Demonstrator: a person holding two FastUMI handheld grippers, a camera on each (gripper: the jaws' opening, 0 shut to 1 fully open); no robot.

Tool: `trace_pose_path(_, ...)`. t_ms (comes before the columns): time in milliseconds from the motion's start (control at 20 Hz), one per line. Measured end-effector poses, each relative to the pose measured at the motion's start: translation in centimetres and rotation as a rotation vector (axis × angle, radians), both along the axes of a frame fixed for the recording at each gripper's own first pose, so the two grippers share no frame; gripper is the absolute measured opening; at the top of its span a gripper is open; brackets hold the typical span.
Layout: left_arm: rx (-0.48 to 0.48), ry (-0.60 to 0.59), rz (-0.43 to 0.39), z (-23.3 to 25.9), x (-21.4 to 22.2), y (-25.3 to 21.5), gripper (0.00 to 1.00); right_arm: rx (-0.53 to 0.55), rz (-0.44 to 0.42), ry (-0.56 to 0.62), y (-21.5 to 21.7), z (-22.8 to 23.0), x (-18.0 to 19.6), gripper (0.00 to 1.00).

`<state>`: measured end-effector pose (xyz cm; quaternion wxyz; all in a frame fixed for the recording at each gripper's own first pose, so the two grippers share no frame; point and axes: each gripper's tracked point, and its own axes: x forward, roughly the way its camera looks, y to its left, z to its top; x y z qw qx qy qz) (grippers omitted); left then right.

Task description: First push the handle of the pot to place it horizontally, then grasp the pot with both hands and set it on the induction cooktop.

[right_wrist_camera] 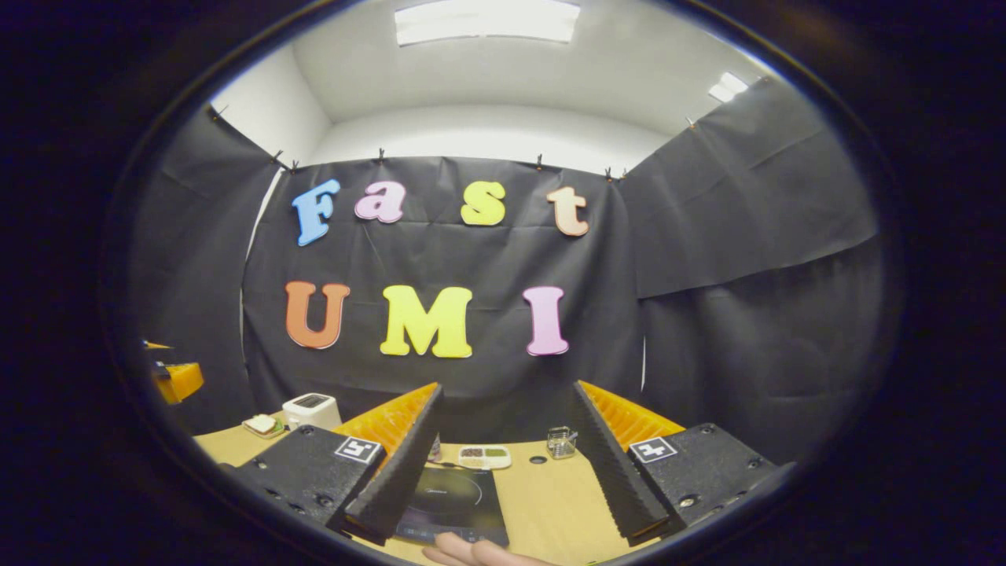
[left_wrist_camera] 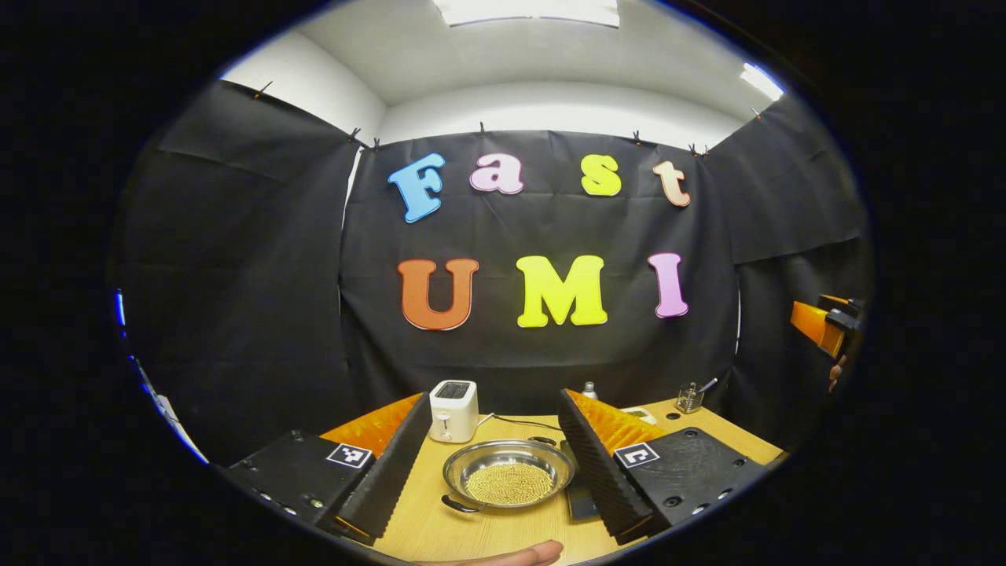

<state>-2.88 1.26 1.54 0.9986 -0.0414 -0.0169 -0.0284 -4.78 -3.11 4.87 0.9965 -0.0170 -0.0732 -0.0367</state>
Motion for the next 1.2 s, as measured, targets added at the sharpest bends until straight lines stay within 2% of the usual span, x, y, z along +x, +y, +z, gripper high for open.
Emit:
trace_pose_path(50,0.002,0.013,-0.01,-0.5,0.3,-0.2,0.96,0.001,0.003,-0.004,0.0,-0.1,0.1,0.98)
trace_pose_path(150,0.008,0.042,-0.051,-1.5,0.6,-1.0,0.97,0.0,0.002,-0.003,-0.1,-0.2,0.1,0.98)
trace_pose_path(200,0.013,0.053,-0.063,-2.1,1.1,-1.1,0.72,0.0,0.005,-0.004,-0.2,-0.1,0.1,0.98)
trace_pose_path(250,0.029,0.072,-0.065,-2.7,1.4,-1.0,0.75,-0.001,0.009,-0.006,0.0,-0.2,0.2,0.98)
trace_pose_path(300,0.045,0.083,-0.073,-3.4,2.0,-1.1,0.71,-0.002,0.01,-0.008,-0.1,-0.1,0.3,0.98)
trace_pose_path(350,0.059,0.107,-0.096,-4.2,2.1,-1.5,0.56,-0.002,0.009,-0.008,-0.2,-0.2,0.4,0.98)
trace_pose_path(450,0.051,0.164,-0.133,-6.1,2.5,-2.4,0.34,0.002,0.01,-0.006,-0.2,-0.5,0.5,0.98)
trace_pose_path(500,0.047,0.193,-0.15,-7.1,2.9,-2.9,0.26,0.0,0.013,0.002,0.0,-0.7,0.6,0.98)
trace_pose_path(550,0.049,0.211,-0.147,-7.9,3.2,-2.8,0.14,-0.003,0.016,0.006,0.0,-0.9,0.7,0.98)
trace_pose_path(650,0.064,0.269,-0.149,-10.1,4.1,-2.8,0.01,-0.01,0.018,0.012,-0.1,-1.3,0.8,0.98)
trace_pose_path(900,0.096,0.45,-0.171,-16.7,5.6,-2.8,0.0,-0.026,0.028,0.023,0.5,-1.9,1.1,0.98)
trace_pose_path(1200,0.053,0.622,-0.19,-22.9,6.4,-2.4,0.0,-0.033,0.032,0.042,0.7,-3.1,1.7,0.98)
